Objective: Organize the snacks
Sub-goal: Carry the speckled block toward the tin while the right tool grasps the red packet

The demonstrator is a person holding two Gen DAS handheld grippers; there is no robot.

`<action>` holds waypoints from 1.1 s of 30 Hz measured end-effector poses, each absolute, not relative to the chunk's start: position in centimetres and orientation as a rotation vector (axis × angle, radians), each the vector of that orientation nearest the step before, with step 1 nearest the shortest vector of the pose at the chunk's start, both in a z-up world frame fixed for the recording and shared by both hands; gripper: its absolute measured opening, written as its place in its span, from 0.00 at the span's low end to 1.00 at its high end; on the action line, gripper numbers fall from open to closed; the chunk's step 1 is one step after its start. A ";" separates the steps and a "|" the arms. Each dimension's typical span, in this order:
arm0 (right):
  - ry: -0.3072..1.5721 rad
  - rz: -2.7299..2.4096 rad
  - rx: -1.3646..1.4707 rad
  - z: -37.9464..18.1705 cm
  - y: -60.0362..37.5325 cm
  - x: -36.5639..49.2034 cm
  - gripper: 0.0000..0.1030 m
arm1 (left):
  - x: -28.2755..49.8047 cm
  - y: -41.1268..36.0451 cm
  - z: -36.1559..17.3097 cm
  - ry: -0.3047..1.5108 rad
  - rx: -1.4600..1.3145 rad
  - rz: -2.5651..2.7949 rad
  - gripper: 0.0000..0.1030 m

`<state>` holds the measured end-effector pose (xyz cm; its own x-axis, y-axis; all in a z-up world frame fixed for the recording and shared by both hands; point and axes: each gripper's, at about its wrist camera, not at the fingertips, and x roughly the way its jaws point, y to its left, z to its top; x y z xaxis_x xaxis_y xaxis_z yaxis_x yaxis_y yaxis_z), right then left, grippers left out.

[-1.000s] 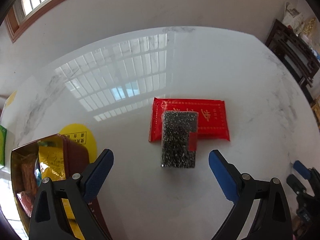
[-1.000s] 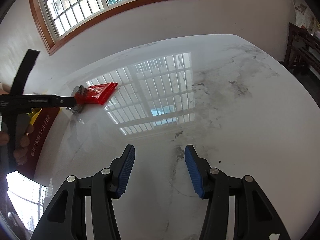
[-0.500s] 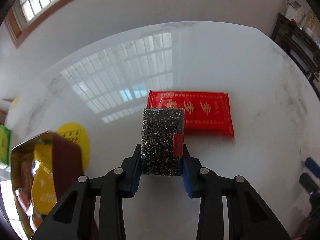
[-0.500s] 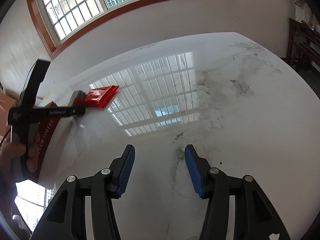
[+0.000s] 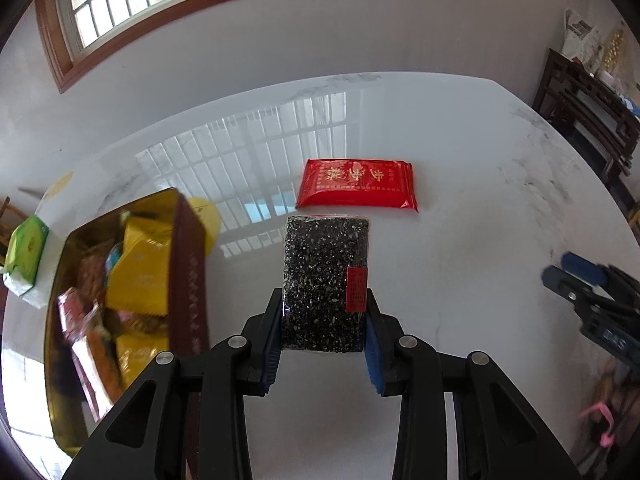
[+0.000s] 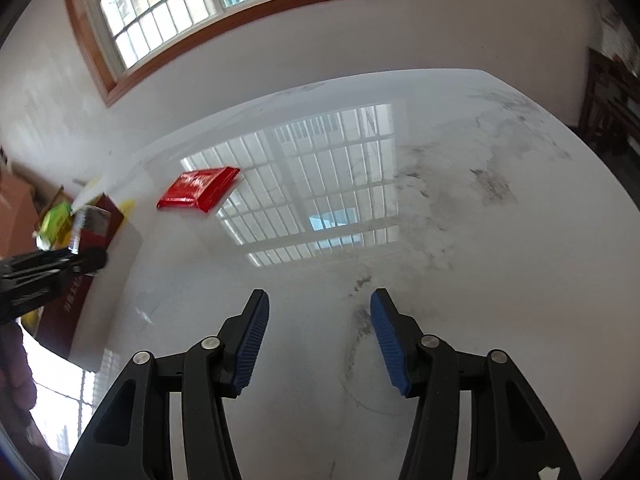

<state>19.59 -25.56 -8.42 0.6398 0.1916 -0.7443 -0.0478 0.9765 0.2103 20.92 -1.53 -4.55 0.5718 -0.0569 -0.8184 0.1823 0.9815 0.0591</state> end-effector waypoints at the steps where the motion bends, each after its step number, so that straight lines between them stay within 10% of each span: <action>1: 0.871 0.140 0.158 -8.4 -25.3 19.9 0.52 | 20.4 -1.2 -4.2 0.946 0.145 -0.138 0.35; 33: 0.819 0.424 -0.109 -7.6 -17.6 30.2 0.68 | 16.4 2.9 -0.3 0.906 0.068 -0.100 0.35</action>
<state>30.15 -17.65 -7.56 0.6045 0.3237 -0.7278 -0.4069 0.9110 0.0673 16.38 2.88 -0.26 0.6130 -0.0579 -0.7879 0.1153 0.9932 0.0167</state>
